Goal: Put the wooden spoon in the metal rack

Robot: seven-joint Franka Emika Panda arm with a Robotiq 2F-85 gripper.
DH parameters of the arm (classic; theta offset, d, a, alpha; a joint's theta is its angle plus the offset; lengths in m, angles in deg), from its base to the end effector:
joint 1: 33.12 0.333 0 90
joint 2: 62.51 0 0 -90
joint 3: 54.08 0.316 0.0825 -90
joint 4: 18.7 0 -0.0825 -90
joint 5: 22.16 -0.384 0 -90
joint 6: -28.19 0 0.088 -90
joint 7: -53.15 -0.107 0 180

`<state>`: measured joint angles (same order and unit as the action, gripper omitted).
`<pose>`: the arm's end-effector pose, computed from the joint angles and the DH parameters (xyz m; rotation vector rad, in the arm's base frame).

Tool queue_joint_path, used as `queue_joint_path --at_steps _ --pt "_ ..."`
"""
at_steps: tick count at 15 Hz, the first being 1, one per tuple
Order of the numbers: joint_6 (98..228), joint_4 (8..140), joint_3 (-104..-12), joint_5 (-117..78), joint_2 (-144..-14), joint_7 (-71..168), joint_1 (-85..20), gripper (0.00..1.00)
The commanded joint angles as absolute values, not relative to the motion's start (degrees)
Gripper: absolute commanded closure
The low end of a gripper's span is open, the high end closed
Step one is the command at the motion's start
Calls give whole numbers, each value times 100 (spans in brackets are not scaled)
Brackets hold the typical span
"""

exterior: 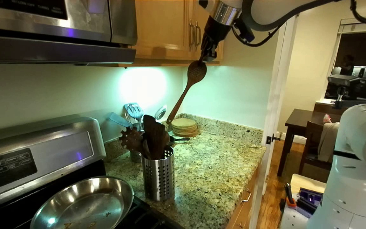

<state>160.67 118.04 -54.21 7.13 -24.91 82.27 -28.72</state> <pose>0.3971 0.0199 0.6156 2.2944 0.9961 0.5958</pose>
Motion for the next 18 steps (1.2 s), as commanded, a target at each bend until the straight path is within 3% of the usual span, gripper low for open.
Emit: queue_joint_path --at_steps 1,18 --pt "15481 11718 -5328 620 -2151 8693 -2623 95" --pt "15598 11690 -5082 275 -2881 9286 -2049 96"
